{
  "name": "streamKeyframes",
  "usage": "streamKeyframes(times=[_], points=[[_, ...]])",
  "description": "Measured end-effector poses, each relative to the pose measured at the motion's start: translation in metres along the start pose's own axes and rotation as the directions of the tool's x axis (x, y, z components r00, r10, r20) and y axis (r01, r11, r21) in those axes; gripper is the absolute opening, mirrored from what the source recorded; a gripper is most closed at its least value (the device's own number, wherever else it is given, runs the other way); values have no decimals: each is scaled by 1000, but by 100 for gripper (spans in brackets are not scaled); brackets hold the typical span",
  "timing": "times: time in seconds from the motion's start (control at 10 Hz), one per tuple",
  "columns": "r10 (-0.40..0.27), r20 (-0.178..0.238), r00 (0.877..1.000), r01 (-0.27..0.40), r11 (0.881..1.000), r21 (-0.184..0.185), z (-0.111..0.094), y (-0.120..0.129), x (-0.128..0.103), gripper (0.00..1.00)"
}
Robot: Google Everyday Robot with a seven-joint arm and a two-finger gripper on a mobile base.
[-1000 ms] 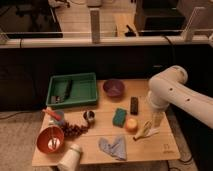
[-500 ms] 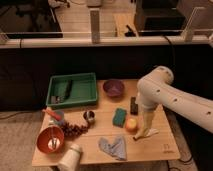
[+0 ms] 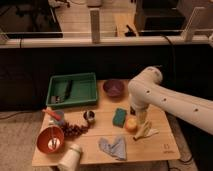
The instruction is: Wipe tray with sponge
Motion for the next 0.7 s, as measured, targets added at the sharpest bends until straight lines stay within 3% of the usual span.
streamKeyframes(times=[0.7], points=[[-114, -11, 993, 114, 993, 20, 20, -15, -19, 80]])
